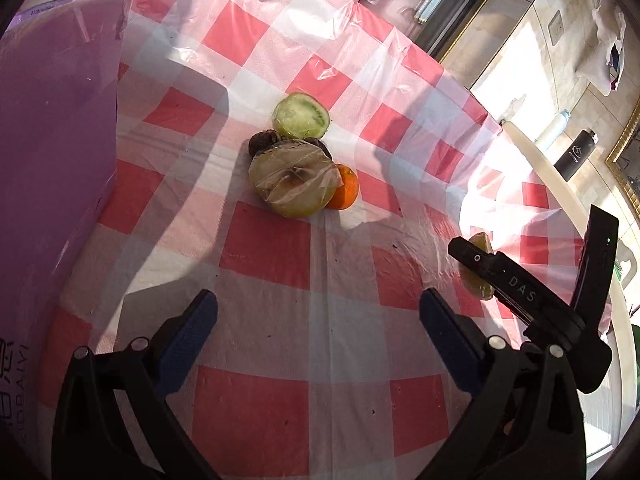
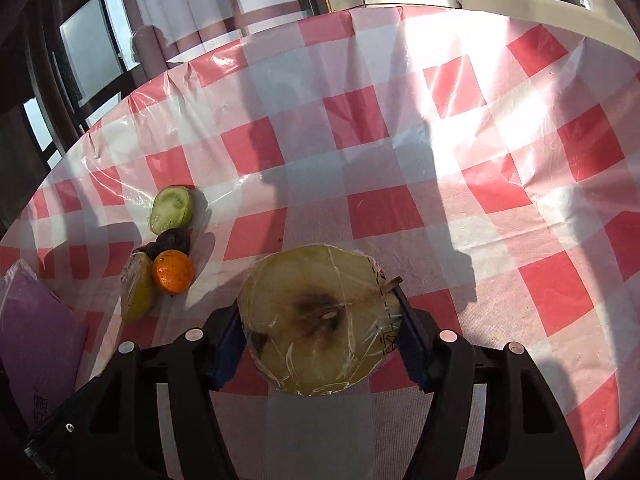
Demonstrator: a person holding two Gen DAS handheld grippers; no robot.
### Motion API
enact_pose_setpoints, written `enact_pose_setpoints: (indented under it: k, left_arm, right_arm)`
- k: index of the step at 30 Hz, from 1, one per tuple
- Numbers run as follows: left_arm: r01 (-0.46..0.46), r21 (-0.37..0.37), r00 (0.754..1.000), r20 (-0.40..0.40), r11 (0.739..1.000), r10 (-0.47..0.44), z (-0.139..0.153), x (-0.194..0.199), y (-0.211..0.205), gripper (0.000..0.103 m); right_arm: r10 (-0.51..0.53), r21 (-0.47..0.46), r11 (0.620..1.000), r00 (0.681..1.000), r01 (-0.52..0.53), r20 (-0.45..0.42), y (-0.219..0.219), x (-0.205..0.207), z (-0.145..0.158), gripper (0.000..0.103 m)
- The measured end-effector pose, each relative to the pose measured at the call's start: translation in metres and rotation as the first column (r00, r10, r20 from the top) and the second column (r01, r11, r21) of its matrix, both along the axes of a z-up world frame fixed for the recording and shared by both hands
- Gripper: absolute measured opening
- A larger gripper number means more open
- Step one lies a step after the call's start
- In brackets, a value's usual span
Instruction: Organize fruits
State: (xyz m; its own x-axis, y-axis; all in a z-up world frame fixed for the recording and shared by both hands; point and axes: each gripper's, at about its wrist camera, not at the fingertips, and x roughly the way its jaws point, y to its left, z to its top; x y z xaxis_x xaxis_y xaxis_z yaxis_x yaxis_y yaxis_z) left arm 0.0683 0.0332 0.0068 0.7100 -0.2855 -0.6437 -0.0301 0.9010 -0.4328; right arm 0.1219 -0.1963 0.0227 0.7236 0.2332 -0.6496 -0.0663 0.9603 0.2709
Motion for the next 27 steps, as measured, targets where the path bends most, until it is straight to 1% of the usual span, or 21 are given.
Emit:
enact_pose_setpoints:
  k: [1,2,4,6,8,9,11,12,13,15,17,18,19,20,21,22,23,24,26,27]
  left_arm:
    - [0.001,0.012,1.0,-0.003,1.0,-0.001,-0.001,0.0,-0.001,0.101]
    - [-0.009,0.03,1.0,-0.008,1.0,0.009,-0.001,0.0,-0.003,0.101]
    - [-0.016,0.066,1.0,-0.024,0.998,0.018,-0.001,0.003,-0.006,0.101]
    - [-0.017,0.113,0.999,-0.035,0.993,0.022,0.0,0.012,-0.008,0.101]
    - [-0.051,0.217,0.998,-0.035,0.975,0.06,0.003,0.025,-0.009,0.101]
    - [-0.054,0.254,0.997,-0.04,0.966,0.066,0.005,0.035,-0.01,0.101]
    - [-0.027,0.333,0.994,-0.089,0.943,0.06,0.002,0.059,-0.014,0.101]
    - [-0.027,0.36,0.993,-0.101,0.933,0.068,0.0,0.069,-0.014,0.101]
    - [-0.031,0.368,0.991,-0.112,0.929,0.078,-0.001,0.079,-0.013,0.101]
    - [-0.014,0.355,0.989,-0.132,0.935,0.065,-0.002,0.095,-0.01,0.101]
    - [-0.006,0.403,0.987,-0.146,0.915,0.071,-0.005,0.107,-0.01,0.098]
    - [0.009,0.427,0.987,-0.147,0.904,0.059,-0.005,0.109,-0.012,0.093]
    - [0.027,0.448,0.99,-0.134,0.894,0.037,-0.004,0.106,-0.015,0.078]
    - [0.042,0.456,0.994,-0.11,0.889,0.01,-0.003,0.101,-0.017,0.066]
    - [0.051,0.462,0.995,-0.1,0.885,-0.005,-0.002,0.095,-0.018,0.057]
    - [0.054,0.441,0.996,-0.094,0.896,-0.015,-0.002,0.088,-0.015,0.056]
    - [0.055,0.405,0.997,-0.075,0.913,-0.027,0.0,0.079,-0.011,0.056]
    - [0.047,0.383,0.998,-0.052,0.923,-0.029,0.003,0.067,-0.007,0.056]
    - [0.037,0.377,0.999,-0.02,0.925,-0.031,0.006,0.039,-0.004,0.056]
    - [0.045,0.358,0.999,-0.01,0.933,-0.044,0.007,0.023,-0.003,0.056]
  right_arm:
    - [0.01,0.054,0.998,1.0,-0.01,0.003,-0.007,-0.001,-0.002,0.064]
    - [-0.002,0.107,0.994,1.0,0.002,-0.002,-0.015,0.008,-0.004,0.064]
    - [-0.046,0.147,0.988,0.999,0.047,-0.015,-0.024,0.015,-0.005,0.064]
    - [-0.038,0.16,0.986,0.999,0.041,-0.022,-0.022,0.018,-0.005,0.064]
    - [-0.021,0.161,0.987,1.0,0.023,-0.016,-0.022,0.023,-0.007,0.064]
    - [-0.018,0.164,0.986,1.0,0.02,-0.015,-0.021,0.023,-0.007,0.064]
    - [-0.023,0.168,0.985,1.0,0.026,-0.018,-0.021,0.024,-0.008,0.064]
    - [-0.021,0.167,0.986,1.0,0.024,-0.018,-0.02,0.024,-0.008,0.064]
    - [-0.018,0.165,0.986,1.0,0.021,-0.017,-0.019,0.024,-0.008,0.064]
    - [-0.018,0.166,0.986,1.0,0.021,-0.019,-0.02,0.024,-0.009,0.064]
    - [-0.019,0.169,0.985,1.0,0.021,-0.018,-0.022,0.023,-0.009,0.064]
    - [-0.015,0.168,0.986,1.0,0.018,-0.017,-0.022,0.023,-0.009,0.064]
    - [-0.012,0.167,0.986,1.0,0.014,-0.017,-0.022,0.023,-0.009,0.064]
    - [-0.011,0.168,0.986,1.0,0.014,-0.018,-0.022,0.023,-0.009,0.064]
    - [-0.012,0.169,0.986,1.0,0.015,-0.019,-0.023,0.023,-0.009,0.064]
    - [-0.009,0.169,0.986,1.0,0.012,-0.019,-0.023,0.023,-0.009,0.064]
    - [-0.007,0.169,0.986,1.0,0.009,-0.017,-0.023,0.023,-0.009,0.064]
    - [-0.007,0.169,0.986,1.0,0.009,-0.017,-0.023,0.023,-0.009,0.064]
    - [-0.006,0.171,0.985,1.0,0.008,-0.016,-0.023,0.023,-0.01,0.064]
    - [-0.002,0.169,0.986,1.0,0.005,-0.017,-0.022,0.024,-0.01,0.064]
